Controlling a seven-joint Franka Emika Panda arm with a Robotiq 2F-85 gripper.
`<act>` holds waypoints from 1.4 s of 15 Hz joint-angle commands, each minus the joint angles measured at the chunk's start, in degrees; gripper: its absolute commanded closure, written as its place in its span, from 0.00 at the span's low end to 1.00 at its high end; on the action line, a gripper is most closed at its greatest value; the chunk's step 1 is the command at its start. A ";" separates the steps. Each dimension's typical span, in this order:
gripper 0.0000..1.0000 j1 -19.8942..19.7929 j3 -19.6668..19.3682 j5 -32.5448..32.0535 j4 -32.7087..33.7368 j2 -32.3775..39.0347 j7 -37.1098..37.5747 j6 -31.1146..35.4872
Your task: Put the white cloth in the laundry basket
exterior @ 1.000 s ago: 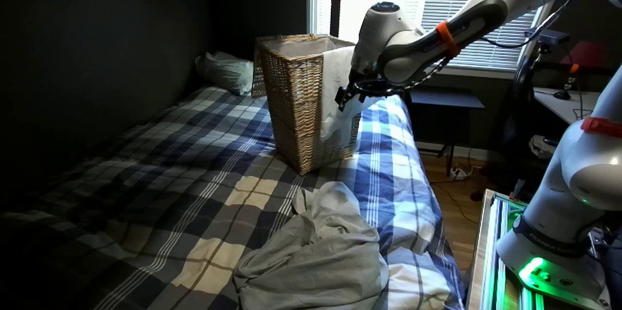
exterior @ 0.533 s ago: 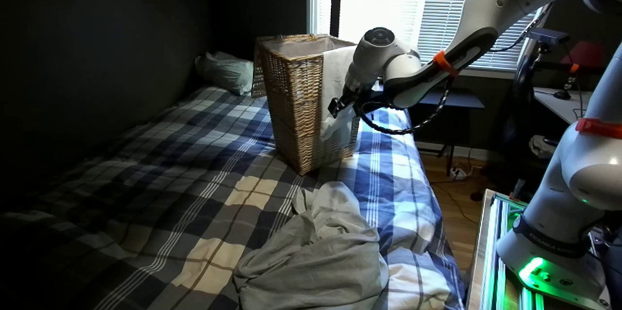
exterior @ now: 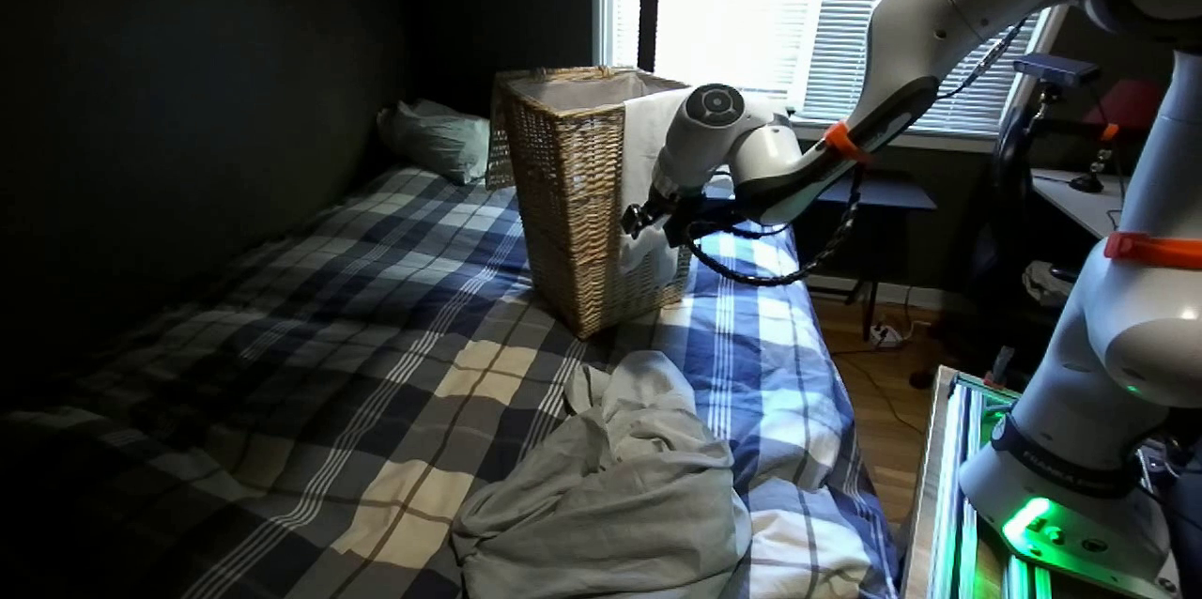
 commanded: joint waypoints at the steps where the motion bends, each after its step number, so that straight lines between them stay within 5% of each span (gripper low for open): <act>1: 0.00 1.66 0.04 -4.56 3.23 3.31 7.34 -2.87; 17: 0.00 5.54 -1.63 -8.21 11.64 12.61 19.02 -13.77; 18: 0.25 5.43 -1.51 -7.50 11.67 12.79 18.49 -14.60; 21: 0.42 5.17 -0.80 -4.43 11.23 12.28 15.84 -17.77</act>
